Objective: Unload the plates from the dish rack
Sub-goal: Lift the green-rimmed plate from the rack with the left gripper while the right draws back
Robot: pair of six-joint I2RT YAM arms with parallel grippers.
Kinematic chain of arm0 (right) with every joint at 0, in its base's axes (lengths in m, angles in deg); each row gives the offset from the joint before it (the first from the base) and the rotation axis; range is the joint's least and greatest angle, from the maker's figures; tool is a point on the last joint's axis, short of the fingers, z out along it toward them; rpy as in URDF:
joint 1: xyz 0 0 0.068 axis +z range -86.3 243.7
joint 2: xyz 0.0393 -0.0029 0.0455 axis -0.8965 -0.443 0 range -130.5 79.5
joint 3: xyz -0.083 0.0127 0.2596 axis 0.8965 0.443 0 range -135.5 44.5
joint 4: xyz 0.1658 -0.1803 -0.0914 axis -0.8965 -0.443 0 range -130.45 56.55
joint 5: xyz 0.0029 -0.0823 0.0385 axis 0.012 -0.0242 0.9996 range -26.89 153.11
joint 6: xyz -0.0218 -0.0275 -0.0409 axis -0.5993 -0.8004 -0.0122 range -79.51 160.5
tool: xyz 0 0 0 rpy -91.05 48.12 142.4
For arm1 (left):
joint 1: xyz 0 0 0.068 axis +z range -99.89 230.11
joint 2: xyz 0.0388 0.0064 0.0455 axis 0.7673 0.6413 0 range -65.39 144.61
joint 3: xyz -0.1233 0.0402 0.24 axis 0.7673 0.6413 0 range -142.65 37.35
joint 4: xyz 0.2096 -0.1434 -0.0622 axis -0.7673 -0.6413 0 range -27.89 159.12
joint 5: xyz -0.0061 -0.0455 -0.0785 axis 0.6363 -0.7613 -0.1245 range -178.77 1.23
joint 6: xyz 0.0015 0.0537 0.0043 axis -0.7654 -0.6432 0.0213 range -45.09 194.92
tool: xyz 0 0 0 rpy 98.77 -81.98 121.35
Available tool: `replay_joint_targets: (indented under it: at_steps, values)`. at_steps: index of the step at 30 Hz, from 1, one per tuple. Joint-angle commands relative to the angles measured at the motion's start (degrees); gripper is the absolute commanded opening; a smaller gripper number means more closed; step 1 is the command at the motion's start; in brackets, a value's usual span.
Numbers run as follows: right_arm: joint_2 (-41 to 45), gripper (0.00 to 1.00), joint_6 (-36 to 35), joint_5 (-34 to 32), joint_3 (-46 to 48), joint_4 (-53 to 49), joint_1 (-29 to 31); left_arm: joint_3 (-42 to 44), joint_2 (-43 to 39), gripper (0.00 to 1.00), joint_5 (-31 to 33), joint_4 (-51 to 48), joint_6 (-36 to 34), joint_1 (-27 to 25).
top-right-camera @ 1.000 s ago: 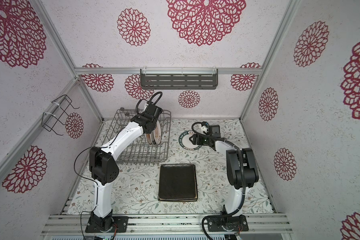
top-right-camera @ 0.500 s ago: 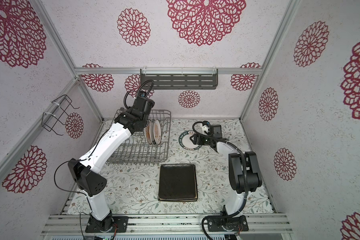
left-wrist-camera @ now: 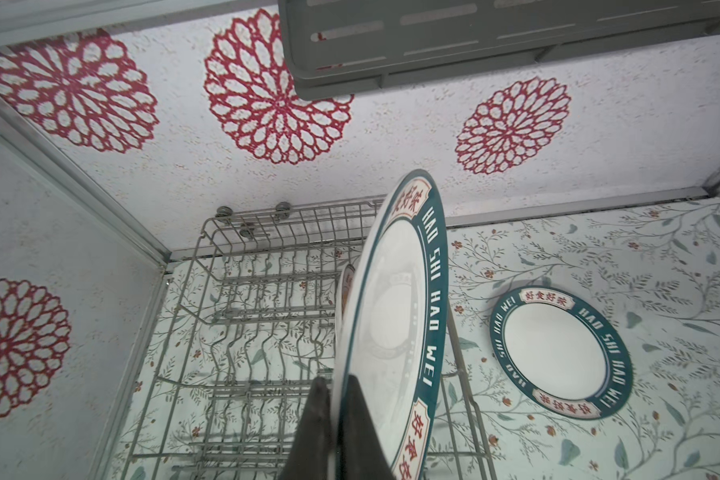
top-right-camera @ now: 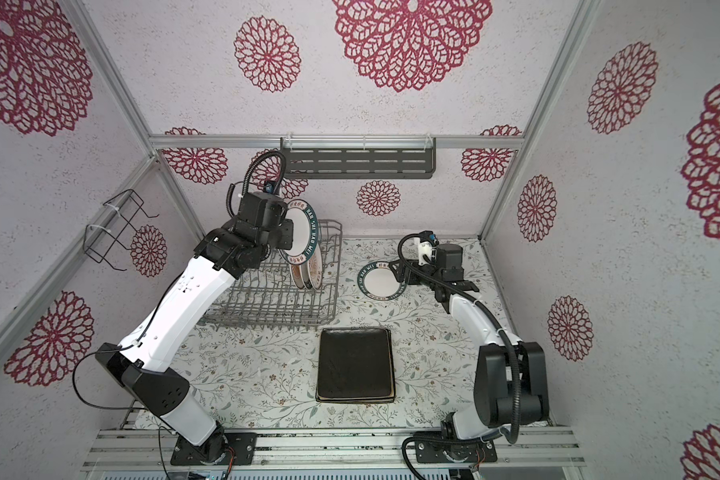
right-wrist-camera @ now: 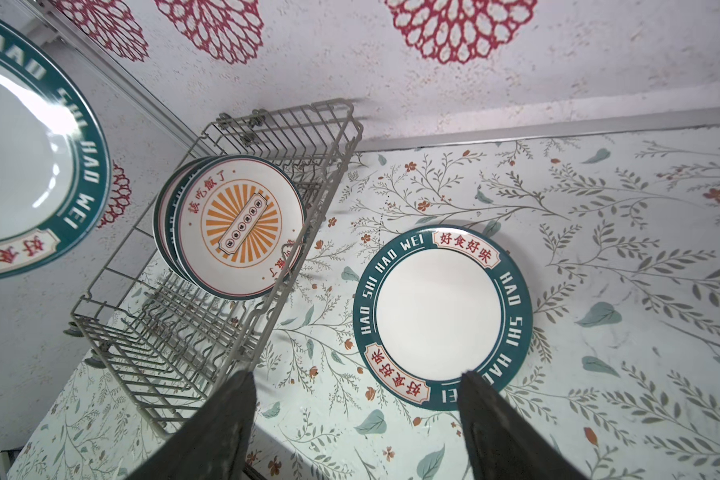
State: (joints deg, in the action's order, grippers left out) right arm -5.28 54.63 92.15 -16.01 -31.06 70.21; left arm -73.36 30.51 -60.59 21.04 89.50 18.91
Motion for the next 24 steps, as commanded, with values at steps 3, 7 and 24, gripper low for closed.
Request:
replay_joint_targets:
  at_steps: [3, 7, 24]
  values:
    - [5.1, 0.80, 2.0, 2.5, 1.6, 1.6, -0.5, 3.9, -4.1, 0.00, -9.6, 4.8, 5.7, 0.4]
    - [8.6, 0.81, 2.0, 2.2, 2.9, 0.5, -1.4, 5.4, -4.4, 0.00, -15.2, 6.4, 8.0, 0.8]
    - [16.2, 0.85, 4.5, 4.0, 8.6, -1.1, -7.0, 10.7, -1.2, 0.00, -28.6, 15.1, 14.7, 0.6]
